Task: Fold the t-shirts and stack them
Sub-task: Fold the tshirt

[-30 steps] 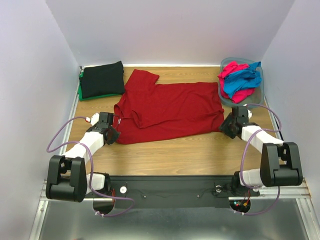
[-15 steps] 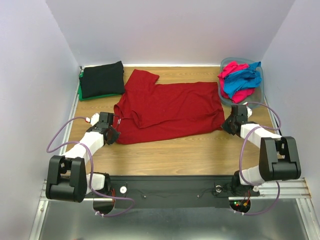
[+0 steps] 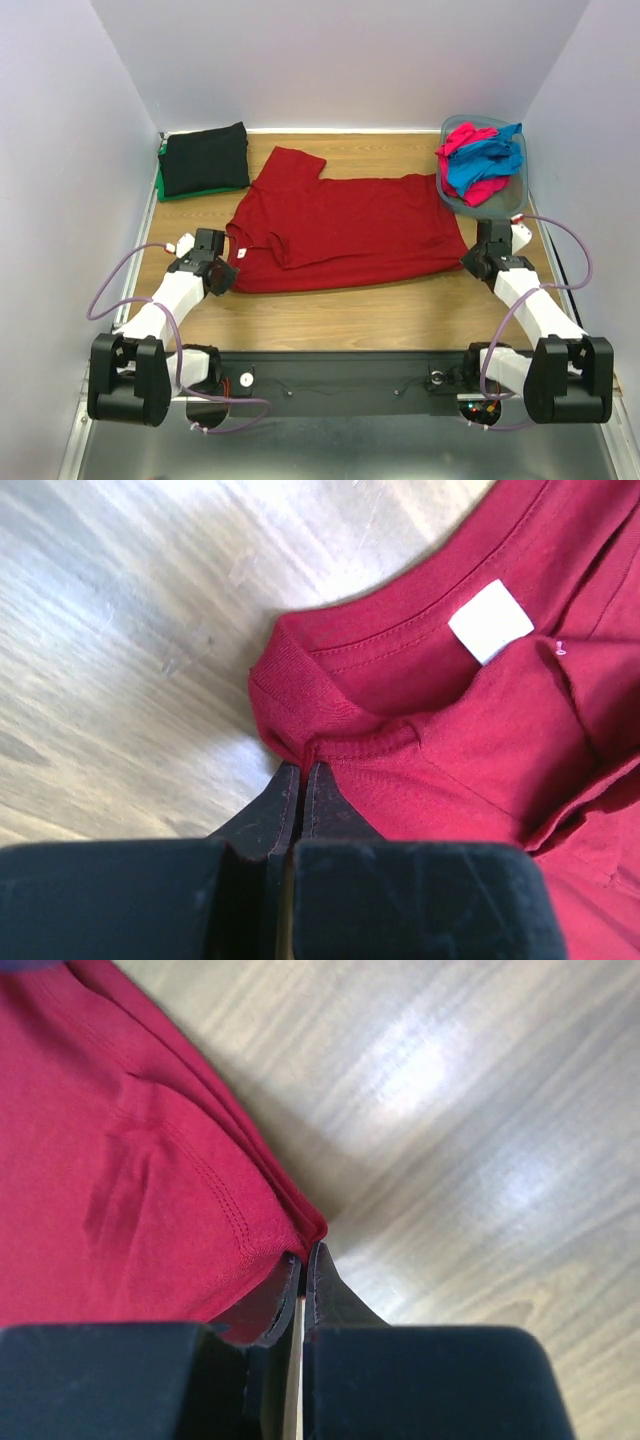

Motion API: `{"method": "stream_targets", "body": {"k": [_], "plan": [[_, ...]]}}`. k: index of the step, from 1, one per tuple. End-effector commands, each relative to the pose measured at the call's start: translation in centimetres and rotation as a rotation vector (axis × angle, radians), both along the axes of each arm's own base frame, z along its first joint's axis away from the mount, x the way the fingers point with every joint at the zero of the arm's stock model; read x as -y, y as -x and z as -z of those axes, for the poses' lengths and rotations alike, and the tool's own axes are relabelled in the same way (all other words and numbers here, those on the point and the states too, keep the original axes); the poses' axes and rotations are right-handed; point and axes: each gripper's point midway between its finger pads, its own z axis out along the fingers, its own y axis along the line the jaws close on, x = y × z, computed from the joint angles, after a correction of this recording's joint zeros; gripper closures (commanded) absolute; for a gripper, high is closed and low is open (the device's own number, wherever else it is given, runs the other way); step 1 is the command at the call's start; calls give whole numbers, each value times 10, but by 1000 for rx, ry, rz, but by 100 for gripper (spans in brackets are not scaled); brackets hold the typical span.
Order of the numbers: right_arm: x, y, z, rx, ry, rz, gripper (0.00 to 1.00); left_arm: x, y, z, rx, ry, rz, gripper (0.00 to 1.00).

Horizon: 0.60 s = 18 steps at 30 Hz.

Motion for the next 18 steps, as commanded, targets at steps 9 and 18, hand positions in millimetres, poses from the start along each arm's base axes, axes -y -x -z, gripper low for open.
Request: {"method": "stream_targets", "body": {"k": [9, 18], "plan": [[15, 52, 16, -91, 19, 125, 99, 0, 39, 3, -50, 74, -134, 100], [14, 50, -13, -14, -2, 154, 47, -8, 37, -50, 176, 117, -223, 47]]}}
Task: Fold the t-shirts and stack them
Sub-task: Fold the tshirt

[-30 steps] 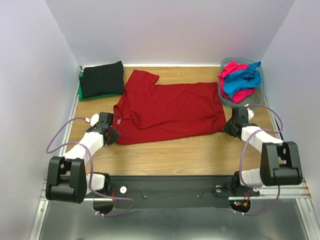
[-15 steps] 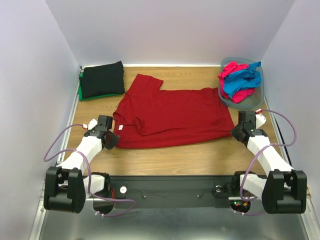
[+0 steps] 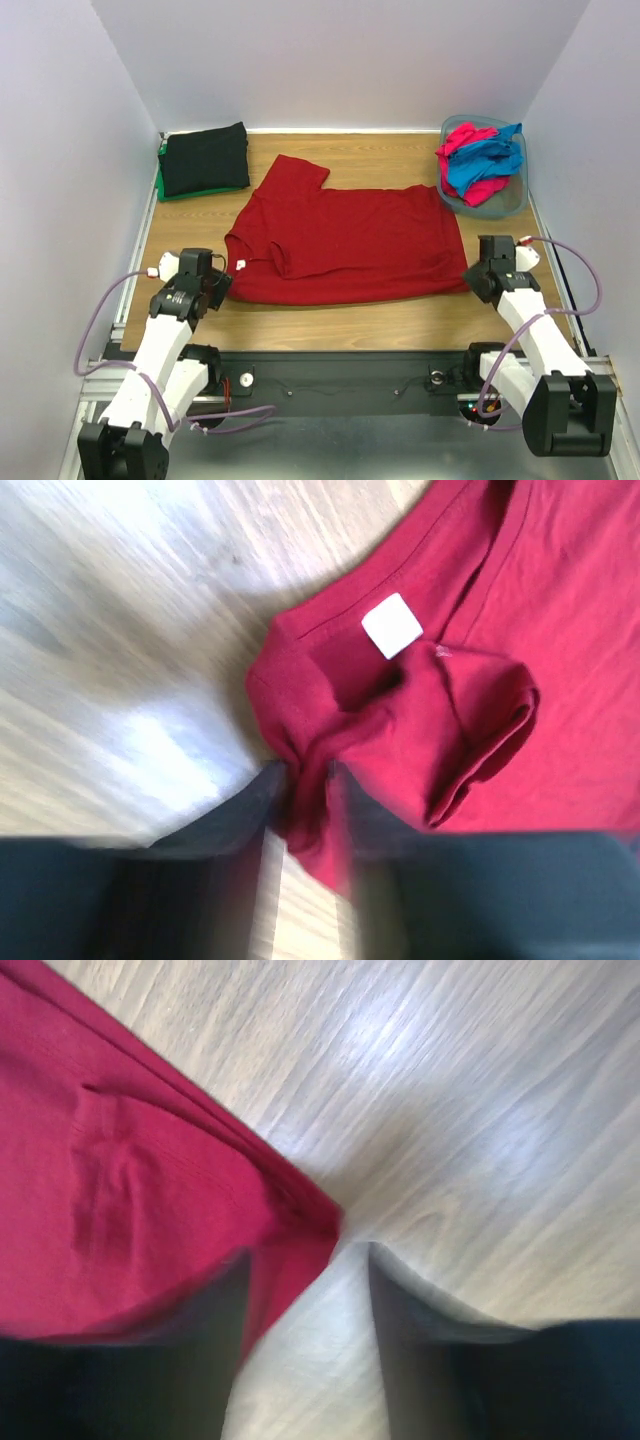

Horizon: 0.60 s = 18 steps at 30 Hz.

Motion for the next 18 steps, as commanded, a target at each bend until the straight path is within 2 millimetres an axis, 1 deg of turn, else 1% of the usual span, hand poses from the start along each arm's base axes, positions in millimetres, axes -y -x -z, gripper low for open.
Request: {"method": "stream_targets", "body": {"k": [1, 2, 3, 4, 5, 6, 8, 10, 11, 12, 13, 14, 15, 16, 17, 18], "plan": [[12, -6, -30, 73, 35, 57, 37, -15, 8, -19, 13, -39, -81, 41], [12, -6, -35, 79, 39, 51, 30, -18, 14, -20, -11, -45, -95, 35], [13, -9, -46, 108, 53, 38, 17, -22, 12, -30, 9, -59, -118, 27], [14, -10, -52, 116, 61, 33, 0, -23, 12, -34, 13, -62, -118, 24], [15, -8, -57, 118, 67, 34, 0, -24, 15, -35, 3, -65, -127, 20], [15, -11, -70, 150, 70, 28, 0, -26, 14, -42, 17, -68, -140, 16], [10, -16, -82, 184, 59, -9, 0, -24, 9, -49, 51, -60, -130, 16], [-2, -23, -94, 220, 28, -89, 0, -14, 2, -53, 82, -35, -69, 12], [-8, -28, -98, 242, 16, -126, 0, -8, -9, -60, 130, -17, -35, 12], [-25, -33, -99, 260, -47, -209, 0, 4, -12, -56, 124, 18, 20, 11], [-35, -37, -98, 267, -69, -278, 0, 12, -18, -56, 140, 37, 58, 9], [-60, -44, -97, 298, -156, -390, 0, 28, -28, -54, 149, 67, 107, 7], [-71, -48, -96, 314, -199, -436, 0, 39, -31, -52, 143, 70, 150, 7], [-80, -54, -88, 313, -231, -480, 0, 65, -37, -50, 131, 78, 221, 7], [-88, -55, -84, 310, -255, -508, 0, 79, -34, -52, 141, 79, 259, 7], [-92, -57, -82, 305, -263, -525, 0, 94, -40, -48, 107, 65, 284, 6]]}}
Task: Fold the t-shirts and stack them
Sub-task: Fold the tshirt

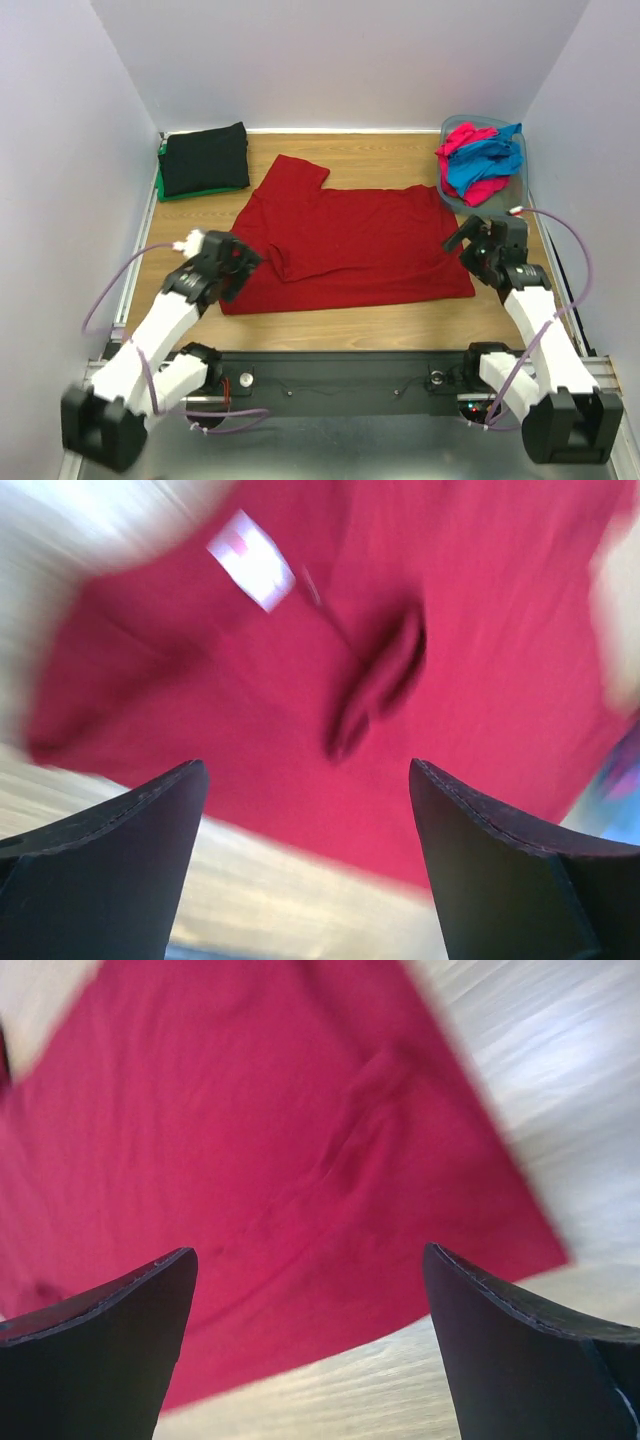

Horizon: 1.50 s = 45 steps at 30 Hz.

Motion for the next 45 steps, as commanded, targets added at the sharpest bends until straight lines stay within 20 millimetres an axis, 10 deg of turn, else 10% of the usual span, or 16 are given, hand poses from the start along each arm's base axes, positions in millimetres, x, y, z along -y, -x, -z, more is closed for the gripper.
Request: {"method": "stream_targets", "body": {"k": [1, 8, 25, 39, 45], "plan": [[-50, -17, 1, 58, -96, -254, 0, 64, -26, -9, 30, 9, 172, 5], [-43, -16, 32, -33, -52, -228, 0, 101, -47, 33, -113, -52, 273, 4], [-34, -17, 44, -65, -3, -205, 0, 131, -117, 50, -124, -151, 319, 4], [-30, -16, 43, -59, 14, -201, 0, 154, -203, 15, -72, -291, 330, 4], [-35, -14, 40, -42, 13, -240, 0, 145, -186, 4, -63, -317, 348, 4]]}}
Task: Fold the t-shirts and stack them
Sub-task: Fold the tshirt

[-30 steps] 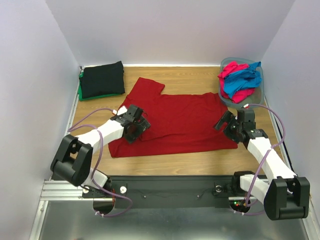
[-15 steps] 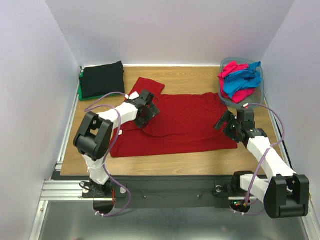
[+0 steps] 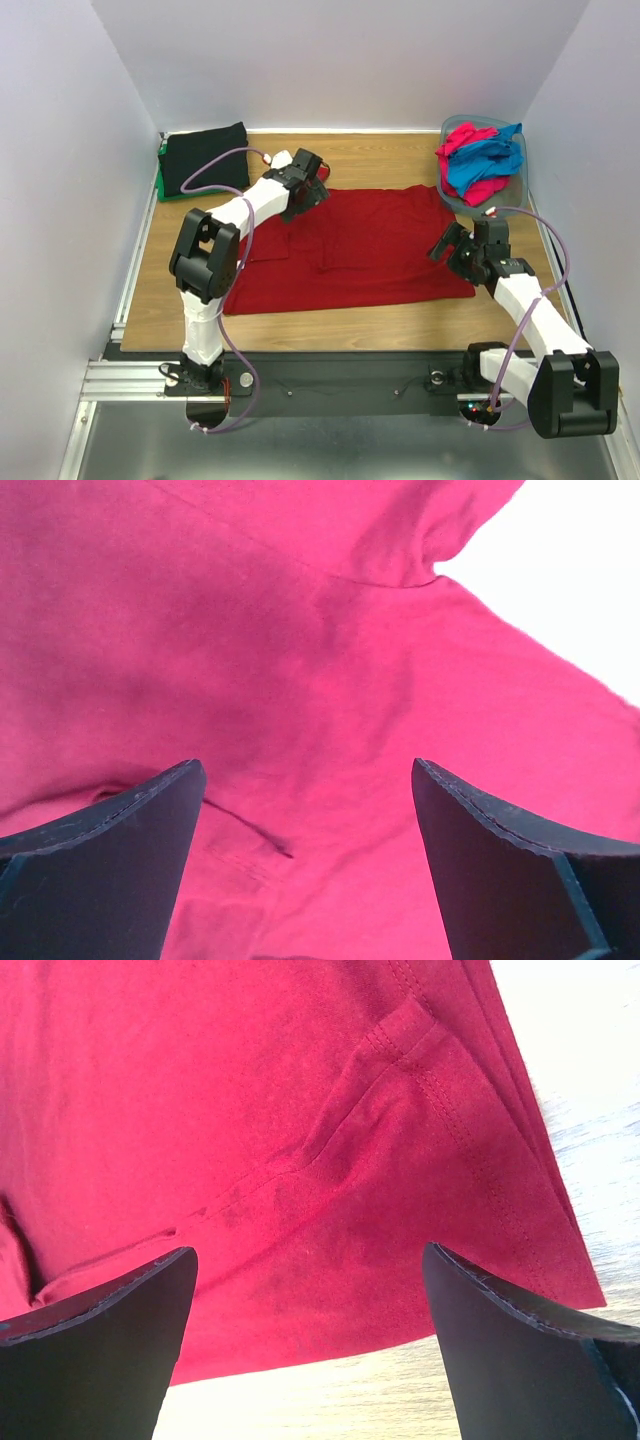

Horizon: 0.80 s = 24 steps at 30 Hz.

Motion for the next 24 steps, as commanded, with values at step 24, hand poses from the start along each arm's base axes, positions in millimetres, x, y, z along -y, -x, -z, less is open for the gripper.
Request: {"method": "stream_targets", "body": {"k": [24], "plan": [[-29, -9, 41, -35, -73, -154, 0, -18, 95, 40, -88, -79, 90, 3]]}}
